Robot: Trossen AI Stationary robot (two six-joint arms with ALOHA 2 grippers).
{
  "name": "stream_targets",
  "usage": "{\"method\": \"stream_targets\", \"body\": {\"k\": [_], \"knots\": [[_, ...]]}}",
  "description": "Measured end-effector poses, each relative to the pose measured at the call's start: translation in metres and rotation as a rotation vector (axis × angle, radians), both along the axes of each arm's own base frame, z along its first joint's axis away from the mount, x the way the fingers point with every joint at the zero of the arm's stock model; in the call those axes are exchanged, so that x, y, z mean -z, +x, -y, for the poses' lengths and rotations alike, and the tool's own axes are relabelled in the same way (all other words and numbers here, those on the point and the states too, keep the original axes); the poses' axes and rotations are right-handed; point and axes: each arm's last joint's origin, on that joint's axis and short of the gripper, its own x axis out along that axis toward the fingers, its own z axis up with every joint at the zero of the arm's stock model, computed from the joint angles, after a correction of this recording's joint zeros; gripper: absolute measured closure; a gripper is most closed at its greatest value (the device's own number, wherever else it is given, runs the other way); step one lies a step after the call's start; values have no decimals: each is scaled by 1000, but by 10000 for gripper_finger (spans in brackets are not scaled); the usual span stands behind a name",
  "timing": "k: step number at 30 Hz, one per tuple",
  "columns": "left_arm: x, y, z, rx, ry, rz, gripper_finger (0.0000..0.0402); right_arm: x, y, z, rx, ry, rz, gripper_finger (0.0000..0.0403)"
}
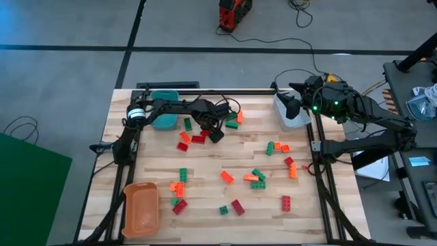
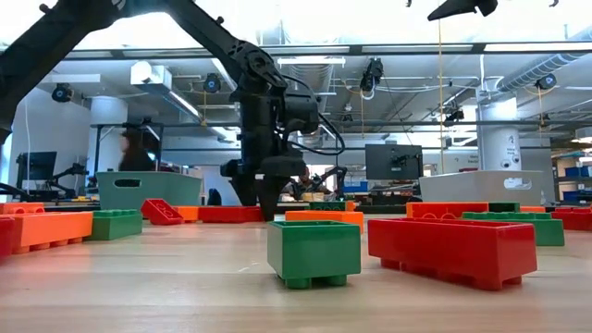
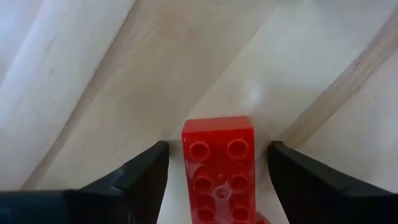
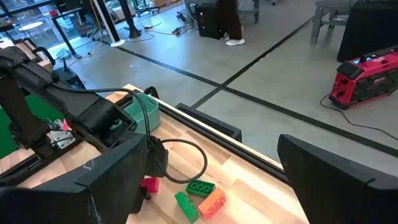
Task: Sort blocks
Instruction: Put the red game piece into the orange bin
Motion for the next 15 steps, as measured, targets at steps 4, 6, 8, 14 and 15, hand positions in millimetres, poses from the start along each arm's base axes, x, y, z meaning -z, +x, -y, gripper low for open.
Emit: {"method": "stream_targets", "body": {"k": [4,6,8,14,15], "knots": [[0,0,0,1,0,3,172,0,0,0,0,0,0,48],[-1,0,0,0,1,6,182,0,0,0,0,0,0,48],[-1,0,0,-1,0,7,200,0,0,0,0,0,-1,48],[-1,1,2,15,-41,21,283,0,0,0,-3,-7,-7,48],[-1,1,2,16,-42,22,290,0,0,0,-4,-8,-7,48]]}}
